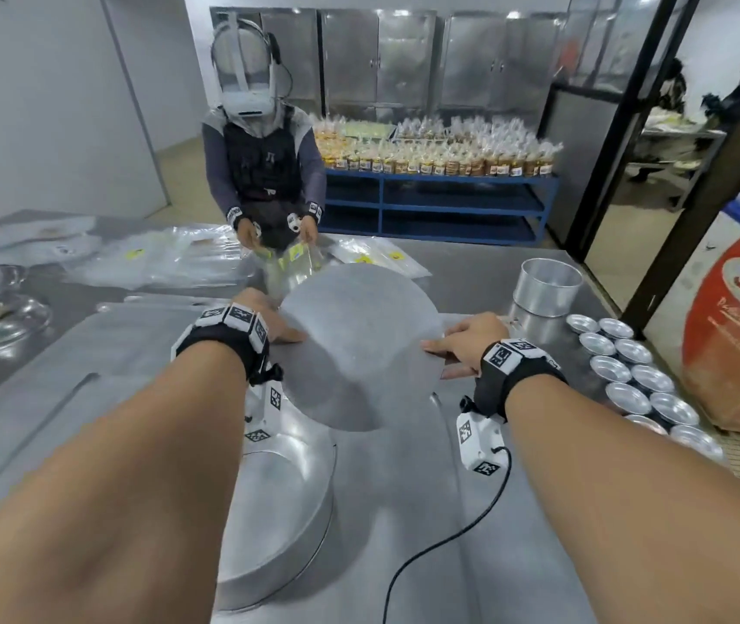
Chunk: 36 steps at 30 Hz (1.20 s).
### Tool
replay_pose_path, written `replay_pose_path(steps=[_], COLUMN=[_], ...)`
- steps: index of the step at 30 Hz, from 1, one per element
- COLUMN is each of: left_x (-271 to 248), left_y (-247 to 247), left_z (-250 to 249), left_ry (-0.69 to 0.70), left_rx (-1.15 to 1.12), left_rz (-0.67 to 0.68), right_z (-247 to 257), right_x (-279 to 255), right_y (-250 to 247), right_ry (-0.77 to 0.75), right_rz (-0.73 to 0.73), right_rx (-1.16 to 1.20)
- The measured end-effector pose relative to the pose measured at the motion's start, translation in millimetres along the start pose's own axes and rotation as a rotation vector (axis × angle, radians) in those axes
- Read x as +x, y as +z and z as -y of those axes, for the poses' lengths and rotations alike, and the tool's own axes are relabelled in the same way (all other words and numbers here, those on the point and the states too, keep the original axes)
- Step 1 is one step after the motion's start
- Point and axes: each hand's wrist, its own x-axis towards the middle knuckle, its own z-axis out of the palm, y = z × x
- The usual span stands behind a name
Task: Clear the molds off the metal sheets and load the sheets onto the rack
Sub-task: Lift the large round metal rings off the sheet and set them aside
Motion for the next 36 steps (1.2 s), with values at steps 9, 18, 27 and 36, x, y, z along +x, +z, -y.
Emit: replay_pose_path(steps=[9, 18, 27, 36], left_x=[-70.3, -88.1, -75.9, -71.1], left_y=[-36.1, -15.9, 6.2, 10.9], left_z=[117.2, 184.0, 200.8, 197.9], left_ry=[0.012, -0.120, -0.117, -0.124], left_rx=[-0.010, -0.044, -0.043, 0.027], left_rz=[-0.213, -0.192, -0.224, -0.138], right_z=[-6.6, -35.0, -56.7, -60.0], right_x=[-68.4, -76.8, -69.2, -57.7], right_y=[93.6, 143.3, 146.9, 156.6], right_ry=[-0.084, -0.090, -0.050, -0.195], right_rz=[0.096, 0.110, 0.208, 0.209], right_rx=[-0.138, -0.263, -0.405, -0.497])
